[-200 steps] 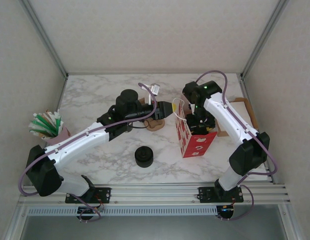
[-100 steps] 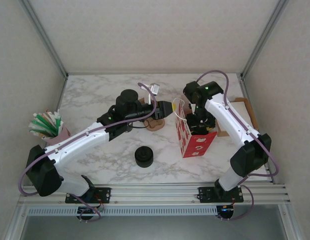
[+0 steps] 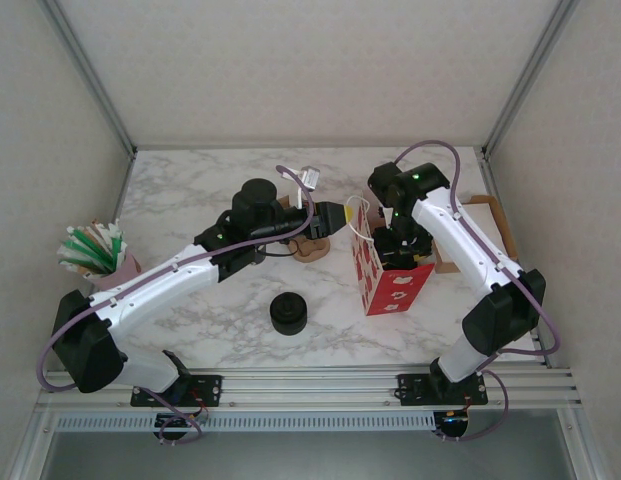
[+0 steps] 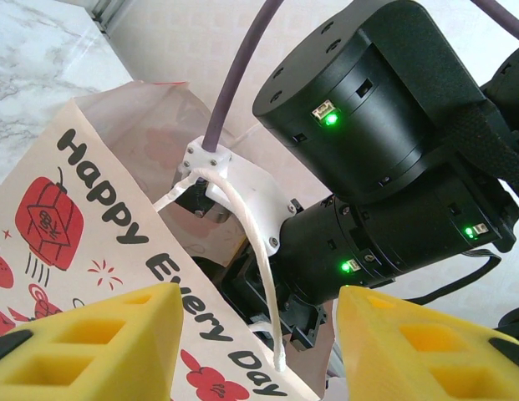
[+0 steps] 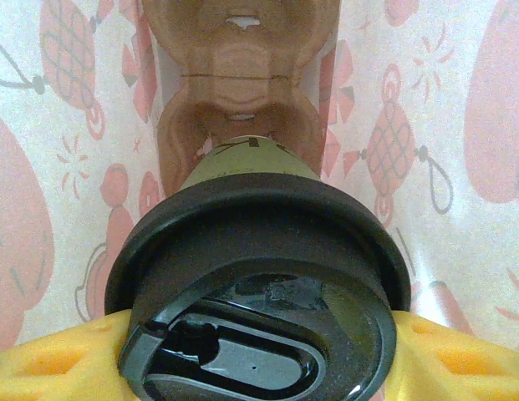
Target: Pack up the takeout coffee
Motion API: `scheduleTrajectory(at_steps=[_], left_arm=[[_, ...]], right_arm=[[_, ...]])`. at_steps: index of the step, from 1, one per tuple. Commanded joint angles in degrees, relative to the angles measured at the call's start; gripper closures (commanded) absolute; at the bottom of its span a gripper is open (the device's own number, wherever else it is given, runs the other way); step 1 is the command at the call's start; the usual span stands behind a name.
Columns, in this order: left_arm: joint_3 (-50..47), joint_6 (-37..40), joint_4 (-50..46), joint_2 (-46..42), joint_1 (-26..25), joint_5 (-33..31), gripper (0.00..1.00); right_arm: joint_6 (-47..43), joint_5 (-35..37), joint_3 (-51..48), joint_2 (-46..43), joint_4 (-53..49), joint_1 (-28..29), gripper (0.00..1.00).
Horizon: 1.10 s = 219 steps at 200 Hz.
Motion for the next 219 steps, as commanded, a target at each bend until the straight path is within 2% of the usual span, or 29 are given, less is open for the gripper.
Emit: scheduleTrajectory(at_steps=[1,219], left_arm=[[0.1,1.0,0.9,-1.6,-0.5,-0.6,0.48],[-0.4,1.9,0.4,-2.1,-0.5,-1.5,0.48]], right_arm=[[0.5,-0.7,0.0,-2.0,0.2,-0.2,0.34],[2.2,0.2,-2.7,-3.9,3.4,0.1,0.34]])
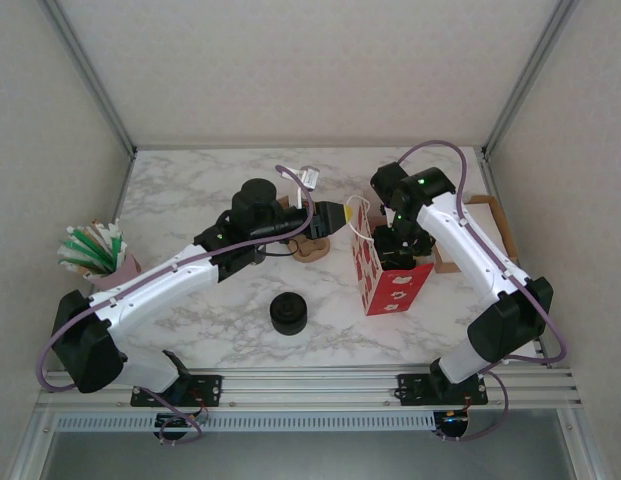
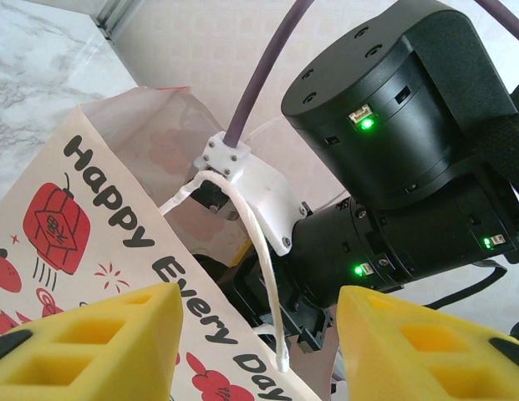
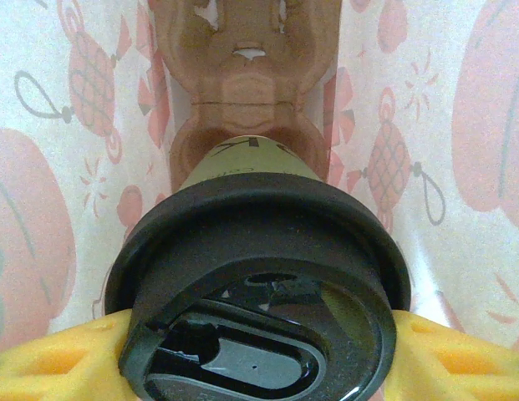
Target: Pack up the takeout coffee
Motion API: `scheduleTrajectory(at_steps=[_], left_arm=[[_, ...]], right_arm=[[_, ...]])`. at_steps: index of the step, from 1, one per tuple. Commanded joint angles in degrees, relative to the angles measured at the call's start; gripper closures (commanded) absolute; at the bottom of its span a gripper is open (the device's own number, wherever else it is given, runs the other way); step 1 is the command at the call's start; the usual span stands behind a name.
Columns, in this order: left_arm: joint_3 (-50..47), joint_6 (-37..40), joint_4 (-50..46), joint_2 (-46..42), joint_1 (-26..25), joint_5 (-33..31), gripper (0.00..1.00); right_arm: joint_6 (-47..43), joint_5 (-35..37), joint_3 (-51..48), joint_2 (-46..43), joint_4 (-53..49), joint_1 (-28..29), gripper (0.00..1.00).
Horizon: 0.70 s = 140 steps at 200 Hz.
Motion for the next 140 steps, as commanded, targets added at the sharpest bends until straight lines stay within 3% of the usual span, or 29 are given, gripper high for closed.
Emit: scheduleTrajectory(at_steps=[1,140], left_arm=[[-0.4,1.0,0.4,-1.9,-0.5,-1.0,0.48],[-0.3,1.2,0.4,-2.0,-0.5,-1.0,0.48]], right_arm=[[0.8,0.2,-0.5,-1.2,-0.5,0.1,0.34],[0.9,-0.1,-0.8,-0.6,-0.8,0.1,0.33]])
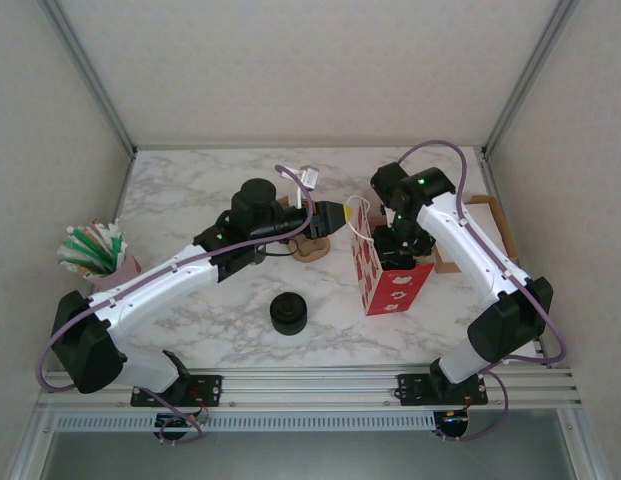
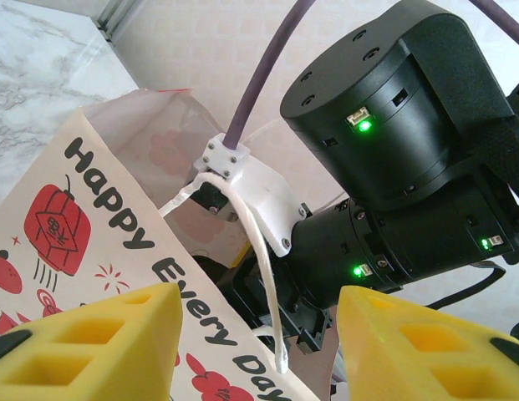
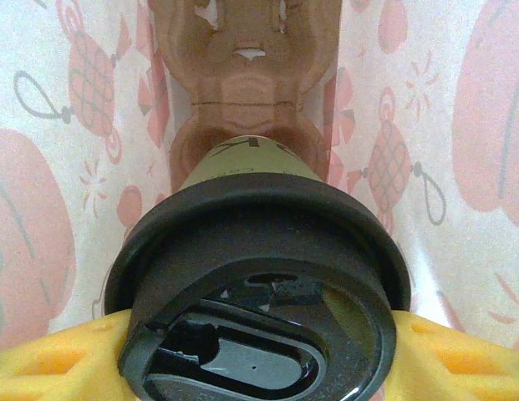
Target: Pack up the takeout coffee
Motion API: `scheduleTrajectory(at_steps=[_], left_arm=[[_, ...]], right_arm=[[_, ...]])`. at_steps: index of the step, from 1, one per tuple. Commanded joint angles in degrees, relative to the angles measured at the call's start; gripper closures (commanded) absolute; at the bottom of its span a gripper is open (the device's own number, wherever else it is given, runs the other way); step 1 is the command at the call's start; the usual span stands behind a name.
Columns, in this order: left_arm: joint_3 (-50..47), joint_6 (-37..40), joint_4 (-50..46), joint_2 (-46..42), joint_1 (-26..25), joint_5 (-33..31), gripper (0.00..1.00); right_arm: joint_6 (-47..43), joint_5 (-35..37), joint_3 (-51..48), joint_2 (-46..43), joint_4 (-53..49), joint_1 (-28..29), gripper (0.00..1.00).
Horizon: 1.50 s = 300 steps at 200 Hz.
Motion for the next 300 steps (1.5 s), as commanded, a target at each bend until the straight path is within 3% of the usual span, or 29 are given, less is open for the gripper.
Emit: scheduleTrajectory(at_steps=[1,300], left_arm=[[-0.3,1.2,0.4,-2.0,-0.5,-0.8,0.48],[-0.6,1.2,0.5,-2.3,-0.5,-1.2,0.48]], right_arm=[[0.9,-0.1,-0.7,-0.6,-0.8,0.1,0.33],[1.0,0.0,-0.2,1.9,-2.0,0.1,0.33]])
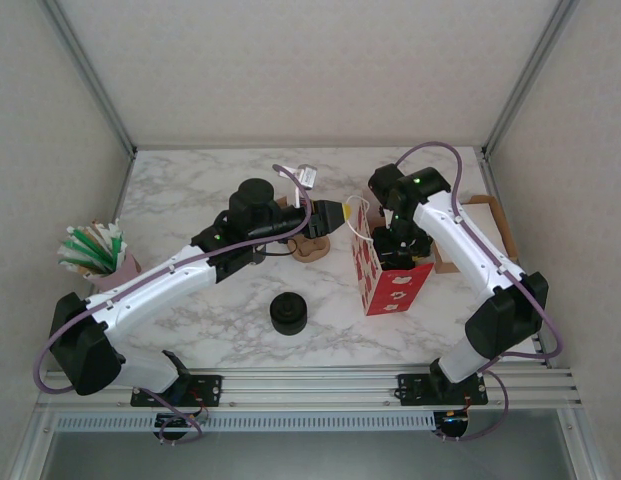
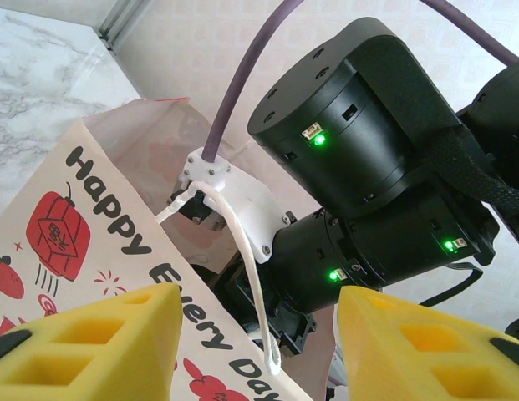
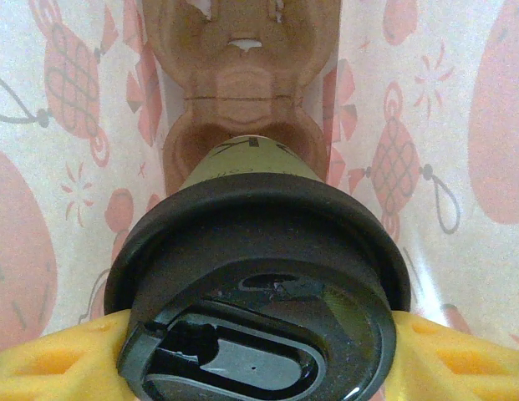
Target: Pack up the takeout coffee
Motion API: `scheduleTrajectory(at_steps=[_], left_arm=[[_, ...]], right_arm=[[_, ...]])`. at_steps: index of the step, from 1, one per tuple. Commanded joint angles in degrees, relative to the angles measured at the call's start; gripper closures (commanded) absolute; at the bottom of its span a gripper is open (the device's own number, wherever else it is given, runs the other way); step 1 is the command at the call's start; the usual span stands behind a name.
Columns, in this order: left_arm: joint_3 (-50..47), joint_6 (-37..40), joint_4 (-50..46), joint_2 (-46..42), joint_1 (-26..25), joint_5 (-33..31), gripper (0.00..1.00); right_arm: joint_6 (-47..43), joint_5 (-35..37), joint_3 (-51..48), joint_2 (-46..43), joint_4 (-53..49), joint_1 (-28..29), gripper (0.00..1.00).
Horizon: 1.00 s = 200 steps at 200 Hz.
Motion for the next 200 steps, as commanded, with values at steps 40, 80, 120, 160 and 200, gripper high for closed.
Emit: scheduleTrajectory(at_steps=[40,80,120,160,200], left_arm=[[-0.6,1.0,0.5,-1.6,-0.5,-0.5,0.48],[-0.6,0.9,0.7,-1.6,-0.5,-0.5,0.48],[-0.6,0.8,0.8,-1.6,-0.5,-0.5,0.48],[-0.6,0.8,0.8,-1.5,-0.5,-0.4,0.48],[-0.7,0.8,0.8,-1.4,-0.5,-0.4,0.48]], right_arm=[[0.4,0.1,0.1,0.3,-1.9,0.0,0.33],[0.3,0.0,0.0,0.3,-1.8,0.0,0.33],[0.4,0.0,-0.3,0.2,-1.8,0.0,0.33],[0.3,-0.1,-0.4,0.2,-1.7,0.0,0.33],[0.3,-0.2,-0.3,0.2,-1.6,0.1,0.33]])
